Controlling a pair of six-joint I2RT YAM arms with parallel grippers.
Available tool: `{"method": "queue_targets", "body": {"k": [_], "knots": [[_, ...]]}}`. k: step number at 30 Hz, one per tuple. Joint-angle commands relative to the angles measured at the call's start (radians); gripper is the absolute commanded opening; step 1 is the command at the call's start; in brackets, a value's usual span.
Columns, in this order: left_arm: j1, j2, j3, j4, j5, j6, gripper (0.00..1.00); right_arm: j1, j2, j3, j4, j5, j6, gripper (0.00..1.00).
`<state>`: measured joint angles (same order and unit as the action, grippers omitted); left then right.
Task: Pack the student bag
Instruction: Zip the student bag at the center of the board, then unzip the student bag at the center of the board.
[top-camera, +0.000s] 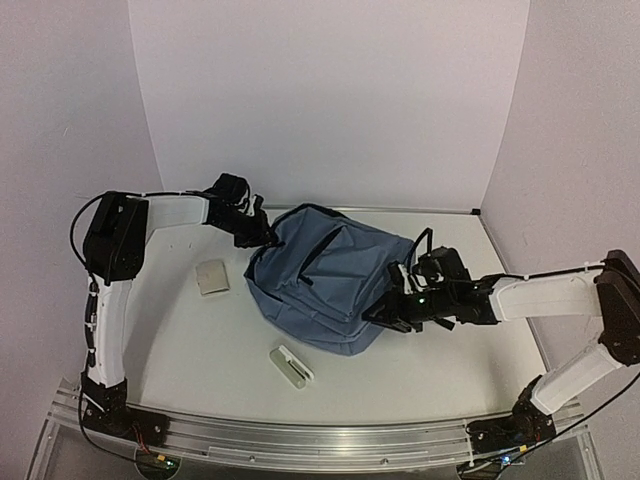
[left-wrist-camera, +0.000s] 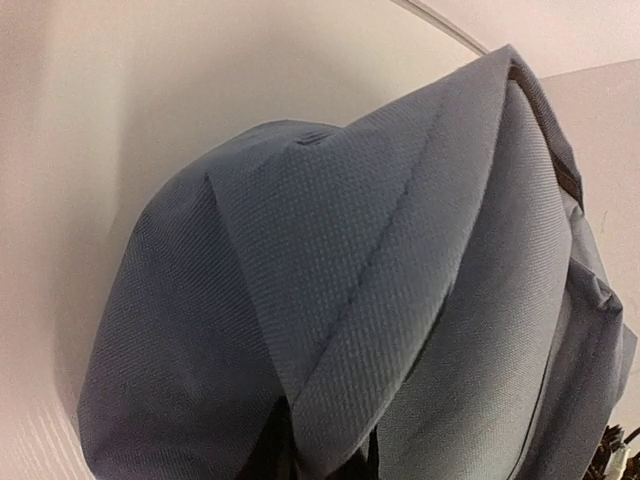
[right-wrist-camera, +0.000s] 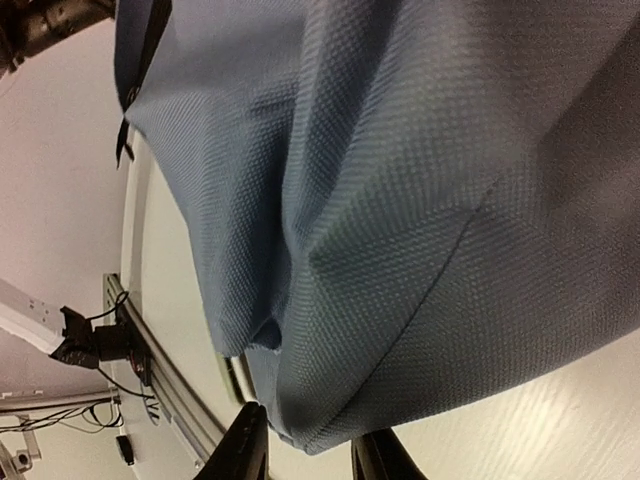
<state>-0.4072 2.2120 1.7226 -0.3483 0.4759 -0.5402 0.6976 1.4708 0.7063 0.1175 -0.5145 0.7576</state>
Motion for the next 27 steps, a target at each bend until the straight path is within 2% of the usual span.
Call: {"method": "queue_targets", "body": {"k": [1,3,5,7,10,14,20,27], "knots": [[-0.018,-0.080,-0.046,0.035,0.046,0.058,0.29,0.109,-0.113,0.013,0.062,0.065,0.099,0.33],[-0.018,-0.170,-0.122,0.031,-0.018,0.064,0.49,0.166,-0.160,0.090,-0.105,0.200,0.029,0.40],[-0.024,-0.253,-0.166,-0.023,-0.138,0.061,0.65,0.267,-0.184,0.224,-0.311,0.434,-0.050,0.52],[-0.039,-0.340,-0.207,-0.064,-0.222,0.054,0.72,0.340,-0.170,0.335,-0.462,0.585,-0.089,0.62],[-0.089,-0.477,-0.296,-0.071,-0.309,0.044,0.84,0.390,-0.114,0.435,-0.518,0.652,-0.130,0.68],[-0.152,-0.622,-0.411,-0.073,-0.371,-0.014,0.87,0.414,0.047,0.546,-0.530,0.673,-0.212,0.69],[-0.195,-0.790,-0.598,-0.014,-0.336,-0.186,0.87,0.418,0.290,0.716,-0.536,0.728,-0.269,0.61],[-0.200,-0.913,-0.744,0.004,-0.330,-0.268,0.87,0.418,0.445,0.832,-0.545,0.761,-0.278,0.51]]}}
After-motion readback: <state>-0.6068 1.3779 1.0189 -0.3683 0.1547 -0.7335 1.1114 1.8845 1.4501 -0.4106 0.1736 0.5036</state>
